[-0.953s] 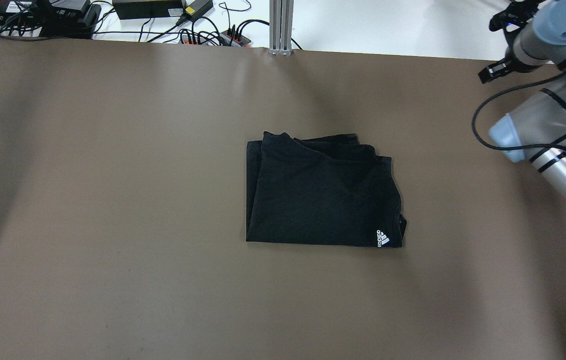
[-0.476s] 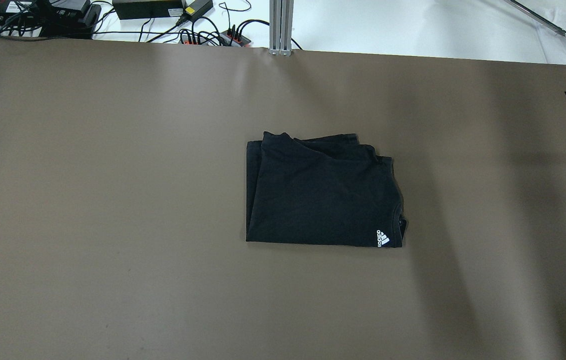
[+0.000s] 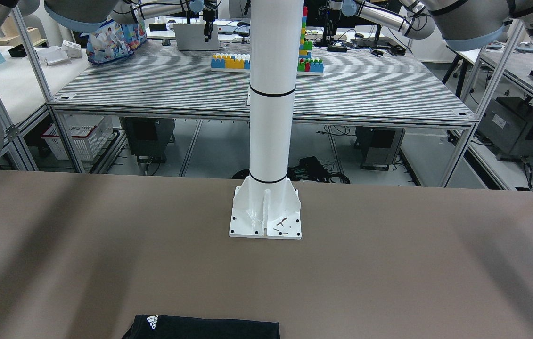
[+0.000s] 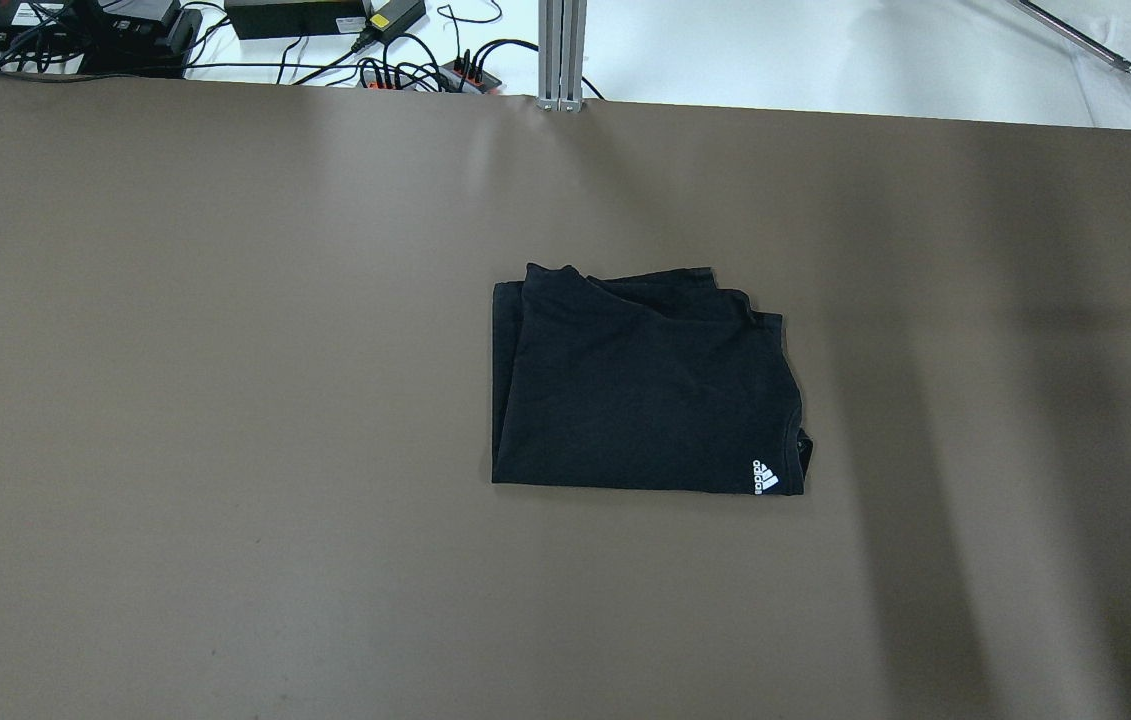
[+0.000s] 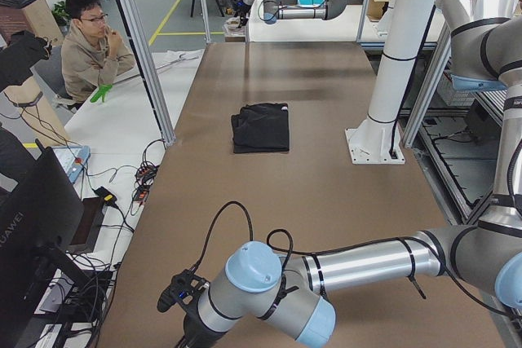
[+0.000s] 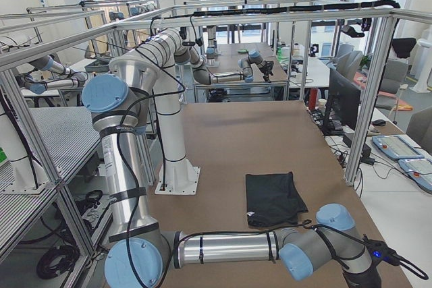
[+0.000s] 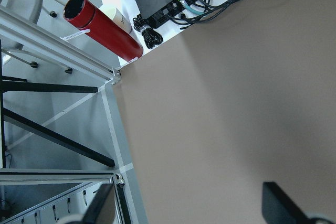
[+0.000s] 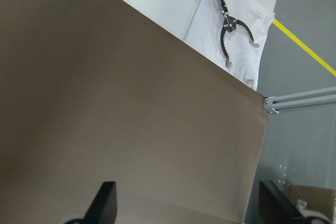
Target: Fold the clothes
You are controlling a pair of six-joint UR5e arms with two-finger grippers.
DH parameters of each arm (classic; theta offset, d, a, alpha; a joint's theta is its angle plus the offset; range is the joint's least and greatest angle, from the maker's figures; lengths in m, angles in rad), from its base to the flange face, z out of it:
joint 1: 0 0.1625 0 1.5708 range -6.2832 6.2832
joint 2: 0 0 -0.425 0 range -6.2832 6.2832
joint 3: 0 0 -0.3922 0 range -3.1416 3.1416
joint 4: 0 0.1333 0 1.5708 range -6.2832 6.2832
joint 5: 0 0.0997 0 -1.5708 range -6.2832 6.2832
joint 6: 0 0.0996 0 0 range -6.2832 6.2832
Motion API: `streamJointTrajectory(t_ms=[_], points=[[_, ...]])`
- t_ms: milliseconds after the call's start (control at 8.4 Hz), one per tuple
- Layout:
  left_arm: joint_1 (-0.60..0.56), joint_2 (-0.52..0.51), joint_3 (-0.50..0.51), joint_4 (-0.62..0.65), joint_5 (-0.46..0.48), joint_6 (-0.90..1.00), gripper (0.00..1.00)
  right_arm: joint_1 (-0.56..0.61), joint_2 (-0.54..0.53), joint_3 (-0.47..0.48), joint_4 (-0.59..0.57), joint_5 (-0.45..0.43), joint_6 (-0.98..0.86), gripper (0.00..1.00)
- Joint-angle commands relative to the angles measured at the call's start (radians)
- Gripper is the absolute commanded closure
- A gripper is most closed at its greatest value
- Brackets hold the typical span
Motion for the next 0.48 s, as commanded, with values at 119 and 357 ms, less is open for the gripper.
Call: streamJointTrajectory(t_ms=[119, 357], points=[[-0.035, -0.027, -0.010, 0.009, 0.013, 0.002, 0.00, 0.166, -0.036, 0.004, 0.006, 0.072, -0.081, 0.05], [-0.036, -0.026, -0.038, 0.009, 0.015, 0.000, 0.00, 0.179, -0.085, 0.035, 0.015, 0.082, -0.081, 0.05]])
